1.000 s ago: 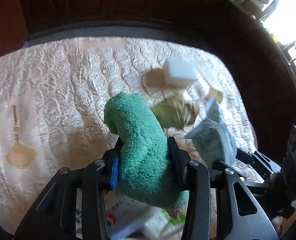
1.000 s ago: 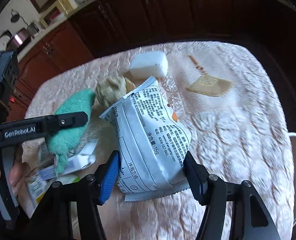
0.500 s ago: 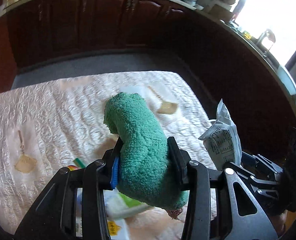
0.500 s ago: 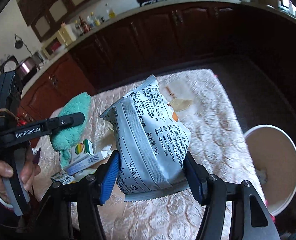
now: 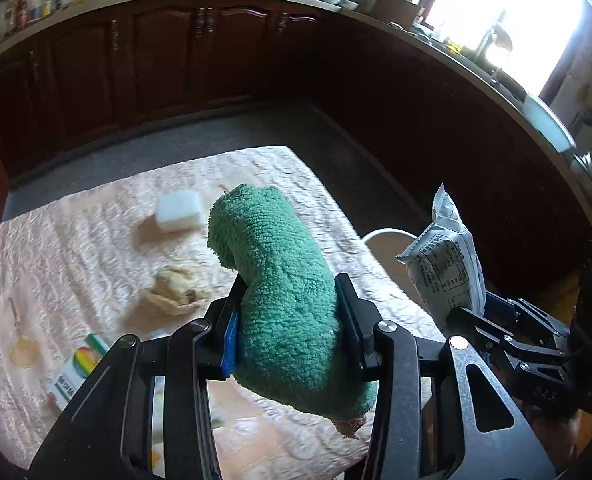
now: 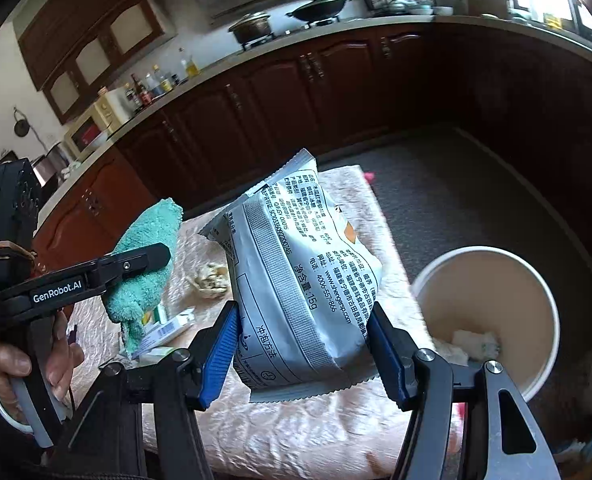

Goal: Collect trash
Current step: 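Grasp the green towel with the left tool while the right tool grasps the white printed bag, then carry towel and white bag over the bucket and open both tools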

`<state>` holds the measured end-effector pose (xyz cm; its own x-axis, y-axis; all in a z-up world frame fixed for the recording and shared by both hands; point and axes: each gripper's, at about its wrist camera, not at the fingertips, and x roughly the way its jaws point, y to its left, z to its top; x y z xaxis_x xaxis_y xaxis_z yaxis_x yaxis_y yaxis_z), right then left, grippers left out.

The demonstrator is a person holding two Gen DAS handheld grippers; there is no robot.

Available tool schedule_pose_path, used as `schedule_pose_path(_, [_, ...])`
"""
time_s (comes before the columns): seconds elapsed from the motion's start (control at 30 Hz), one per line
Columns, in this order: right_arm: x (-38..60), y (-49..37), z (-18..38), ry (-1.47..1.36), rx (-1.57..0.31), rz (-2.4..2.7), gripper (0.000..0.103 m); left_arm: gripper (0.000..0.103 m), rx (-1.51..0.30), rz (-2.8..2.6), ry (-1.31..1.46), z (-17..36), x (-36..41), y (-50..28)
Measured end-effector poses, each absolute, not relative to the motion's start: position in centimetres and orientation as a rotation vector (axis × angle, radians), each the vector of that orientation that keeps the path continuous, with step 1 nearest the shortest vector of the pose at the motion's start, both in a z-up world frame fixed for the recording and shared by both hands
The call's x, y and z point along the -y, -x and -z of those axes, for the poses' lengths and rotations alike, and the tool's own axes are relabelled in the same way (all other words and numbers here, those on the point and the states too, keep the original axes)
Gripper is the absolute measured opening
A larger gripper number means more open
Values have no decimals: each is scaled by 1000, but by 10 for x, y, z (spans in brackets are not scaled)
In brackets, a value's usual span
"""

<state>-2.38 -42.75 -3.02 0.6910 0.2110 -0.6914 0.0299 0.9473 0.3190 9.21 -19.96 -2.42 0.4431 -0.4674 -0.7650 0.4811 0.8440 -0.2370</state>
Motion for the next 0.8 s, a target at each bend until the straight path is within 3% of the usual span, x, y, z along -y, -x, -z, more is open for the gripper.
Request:
schedule_pose_path(0.5, [525, 62, 46, -422, -812, 87, 61, 40, -953, 701, -142, 39, 306, -79])
schedule_pose_path(0.8, [574, 77, 85, -487, -878, 207, 61, 40, -966, 747, -214, 61, 360, -74])
